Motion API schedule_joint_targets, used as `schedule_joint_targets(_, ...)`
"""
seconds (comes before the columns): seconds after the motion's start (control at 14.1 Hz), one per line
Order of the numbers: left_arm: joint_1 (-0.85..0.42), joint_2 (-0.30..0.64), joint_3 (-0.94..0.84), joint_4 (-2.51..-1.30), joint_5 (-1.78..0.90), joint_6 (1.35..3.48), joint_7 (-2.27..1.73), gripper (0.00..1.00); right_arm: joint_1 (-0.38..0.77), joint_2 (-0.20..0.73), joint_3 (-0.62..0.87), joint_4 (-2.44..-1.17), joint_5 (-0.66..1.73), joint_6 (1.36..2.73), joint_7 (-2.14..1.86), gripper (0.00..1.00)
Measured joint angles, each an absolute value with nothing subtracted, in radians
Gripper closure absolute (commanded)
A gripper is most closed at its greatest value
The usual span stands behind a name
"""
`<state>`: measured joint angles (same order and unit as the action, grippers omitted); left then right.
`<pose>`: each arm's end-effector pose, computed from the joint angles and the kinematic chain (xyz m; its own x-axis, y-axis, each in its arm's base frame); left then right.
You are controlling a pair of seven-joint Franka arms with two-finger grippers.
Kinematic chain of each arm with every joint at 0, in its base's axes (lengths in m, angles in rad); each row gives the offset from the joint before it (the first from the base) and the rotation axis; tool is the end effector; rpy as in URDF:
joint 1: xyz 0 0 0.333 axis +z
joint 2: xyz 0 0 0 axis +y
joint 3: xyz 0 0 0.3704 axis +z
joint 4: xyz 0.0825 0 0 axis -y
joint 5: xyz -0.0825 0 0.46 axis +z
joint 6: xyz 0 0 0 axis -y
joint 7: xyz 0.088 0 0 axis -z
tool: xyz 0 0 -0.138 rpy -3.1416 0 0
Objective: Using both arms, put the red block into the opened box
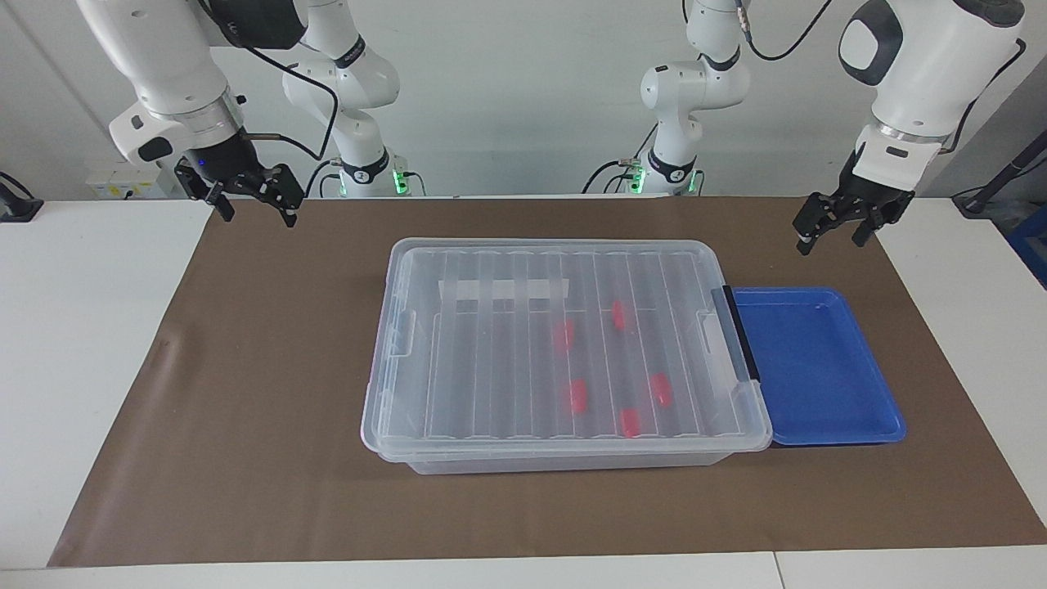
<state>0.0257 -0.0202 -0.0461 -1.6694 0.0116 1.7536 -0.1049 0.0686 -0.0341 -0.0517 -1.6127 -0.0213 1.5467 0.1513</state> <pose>0.6418 -0.0120 0.6231 0.9911 0.0823 0.1049 0.0829 -0.9966 -0.0015 0.6140 0.0069 0.6442 0.9905 -0.1344 -0.0286 -0.1337 -0.9907 0.0241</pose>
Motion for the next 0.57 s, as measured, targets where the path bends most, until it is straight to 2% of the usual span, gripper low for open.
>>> schedule_joint_targets(0.57,0.026,-0.02,-0.046,-1.669,0.012,1.754,-0.105,0.0,0.072,-0.041,-0.047,-1.613,-0.021,1.546,0.151,0.0)
